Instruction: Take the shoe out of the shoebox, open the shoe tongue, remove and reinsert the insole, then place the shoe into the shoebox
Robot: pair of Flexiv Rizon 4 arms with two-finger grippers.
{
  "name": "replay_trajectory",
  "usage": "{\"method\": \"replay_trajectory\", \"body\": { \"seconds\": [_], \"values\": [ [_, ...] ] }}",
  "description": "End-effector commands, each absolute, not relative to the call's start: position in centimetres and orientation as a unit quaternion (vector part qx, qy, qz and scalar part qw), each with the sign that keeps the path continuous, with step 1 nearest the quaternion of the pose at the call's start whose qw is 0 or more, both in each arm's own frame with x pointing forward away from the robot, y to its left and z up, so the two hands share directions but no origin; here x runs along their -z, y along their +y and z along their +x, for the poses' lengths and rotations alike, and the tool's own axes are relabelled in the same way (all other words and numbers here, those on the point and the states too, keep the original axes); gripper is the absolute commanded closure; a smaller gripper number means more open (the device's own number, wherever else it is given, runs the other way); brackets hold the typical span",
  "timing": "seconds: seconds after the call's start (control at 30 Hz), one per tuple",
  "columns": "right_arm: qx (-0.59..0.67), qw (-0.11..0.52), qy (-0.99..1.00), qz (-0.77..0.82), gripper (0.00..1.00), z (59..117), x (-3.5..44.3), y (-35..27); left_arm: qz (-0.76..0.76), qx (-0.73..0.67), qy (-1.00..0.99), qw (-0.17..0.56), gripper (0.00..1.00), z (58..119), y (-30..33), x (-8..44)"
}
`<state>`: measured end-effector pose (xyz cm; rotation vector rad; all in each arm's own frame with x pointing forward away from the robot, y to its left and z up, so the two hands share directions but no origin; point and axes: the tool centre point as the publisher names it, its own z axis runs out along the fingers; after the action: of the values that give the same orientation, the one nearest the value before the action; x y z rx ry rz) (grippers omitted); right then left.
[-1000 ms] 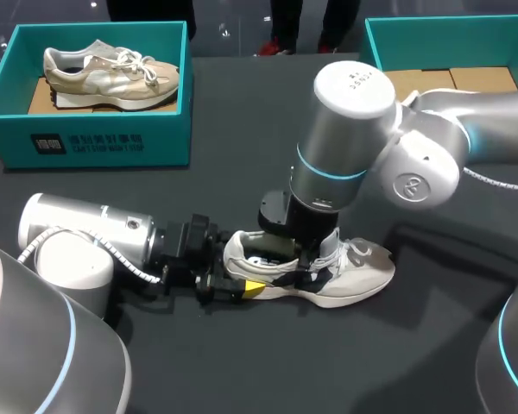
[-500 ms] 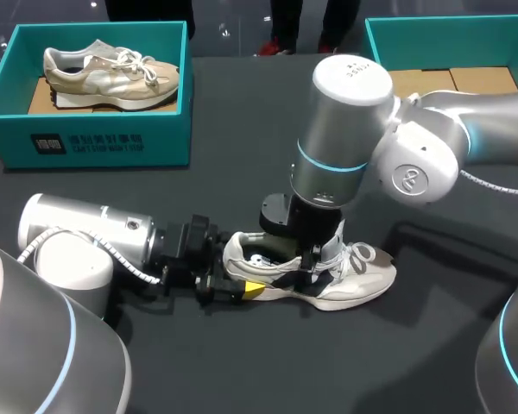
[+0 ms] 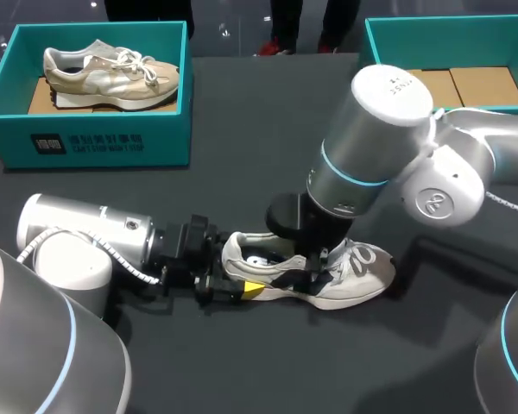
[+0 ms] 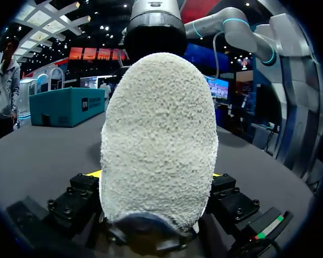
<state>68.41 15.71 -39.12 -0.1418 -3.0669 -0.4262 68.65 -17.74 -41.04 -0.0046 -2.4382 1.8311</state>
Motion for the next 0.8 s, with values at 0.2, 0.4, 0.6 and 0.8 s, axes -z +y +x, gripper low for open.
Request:
{"method": "replay_trajectory", "body": {
  "seconds": [0.2, 0.4, 0.6, 0.8],
  "values": [
    [0.192, 0.011, -0.981, -0.012, 1.0, 67.8, 36.2, 14.5, 0.0, -0.599, -0.799, 0.045, 1.0, 68.7, -17.7, 41.1],
    [0.22, 0.014, -0.975, 0.007, 1.0, 67.9, 35.9, 14.4, 0.0, -0.599, -0.799, 0.045, 1.0, 68.7, -17.7, 41.1],
    [0.238, 0.014, -0.971, 0.02, 1.0, 68.2, 35.5, 13.9, 0.0, -0.599, -0.799, 0.045, 1.0, 68.7, -17.7, 41.1],
    [0.263, 0.013, -0.964, 0.042, 1.0, 69.0, 34.9, 13.7, 0.0, -0.599, -0.799, 0.045, 1.0, 68.7, -17.7, 41.1]
  ]
}}
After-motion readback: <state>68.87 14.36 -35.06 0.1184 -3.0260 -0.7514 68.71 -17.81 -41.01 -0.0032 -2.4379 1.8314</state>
